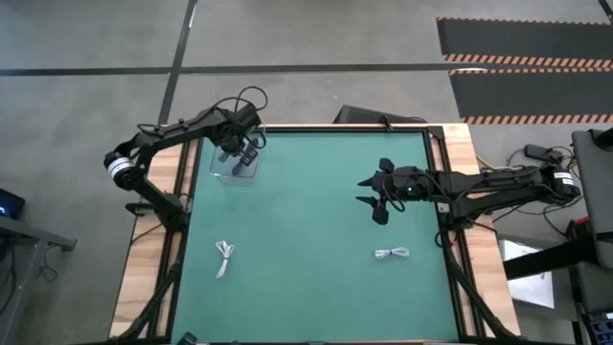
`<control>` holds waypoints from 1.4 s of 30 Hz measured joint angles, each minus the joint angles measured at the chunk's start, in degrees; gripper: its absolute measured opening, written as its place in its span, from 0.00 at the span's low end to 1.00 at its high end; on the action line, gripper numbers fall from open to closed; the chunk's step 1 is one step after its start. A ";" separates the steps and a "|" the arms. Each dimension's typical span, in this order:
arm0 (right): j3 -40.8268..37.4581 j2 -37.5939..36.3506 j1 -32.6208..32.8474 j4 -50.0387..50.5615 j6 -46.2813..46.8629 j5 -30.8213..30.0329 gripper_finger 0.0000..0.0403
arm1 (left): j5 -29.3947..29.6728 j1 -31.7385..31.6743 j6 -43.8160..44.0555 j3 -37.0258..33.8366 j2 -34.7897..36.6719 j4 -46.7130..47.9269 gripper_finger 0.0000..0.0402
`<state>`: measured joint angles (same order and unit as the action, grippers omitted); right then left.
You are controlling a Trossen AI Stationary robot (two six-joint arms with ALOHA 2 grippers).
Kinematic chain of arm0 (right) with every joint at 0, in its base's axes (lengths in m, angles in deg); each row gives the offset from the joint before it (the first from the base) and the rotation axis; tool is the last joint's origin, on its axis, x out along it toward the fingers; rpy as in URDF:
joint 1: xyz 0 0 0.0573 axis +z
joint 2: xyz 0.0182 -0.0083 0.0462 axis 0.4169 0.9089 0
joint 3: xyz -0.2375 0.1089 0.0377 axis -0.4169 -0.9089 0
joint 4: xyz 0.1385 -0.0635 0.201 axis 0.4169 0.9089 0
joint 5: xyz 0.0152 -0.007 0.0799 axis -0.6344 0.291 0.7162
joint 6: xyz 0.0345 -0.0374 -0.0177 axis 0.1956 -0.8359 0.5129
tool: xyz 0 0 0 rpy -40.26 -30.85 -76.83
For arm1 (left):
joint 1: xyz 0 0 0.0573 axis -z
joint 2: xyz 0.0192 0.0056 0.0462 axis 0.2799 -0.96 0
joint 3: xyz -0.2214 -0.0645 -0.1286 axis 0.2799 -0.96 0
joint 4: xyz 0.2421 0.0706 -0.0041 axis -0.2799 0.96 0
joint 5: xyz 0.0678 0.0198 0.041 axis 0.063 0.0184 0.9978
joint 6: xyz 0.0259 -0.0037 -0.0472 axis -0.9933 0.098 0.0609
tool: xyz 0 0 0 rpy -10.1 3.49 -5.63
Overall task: Pick and place USB-C Cables
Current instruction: Put the blue charger cable into the transparent bin
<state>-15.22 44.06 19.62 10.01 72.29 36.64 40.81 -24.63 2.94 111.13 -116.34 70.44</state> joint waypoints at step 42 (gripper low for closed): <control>0.13 0.00 0.00 0.42 0.09 0.00 0.48 | -0.52 -0.02 7.53 -0.46 -5.68 -2.09 0.03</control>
<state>-15.09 44.06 19.62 10.43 72.38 36.64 40.28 -24.65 10.48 110.67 -122.03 68.35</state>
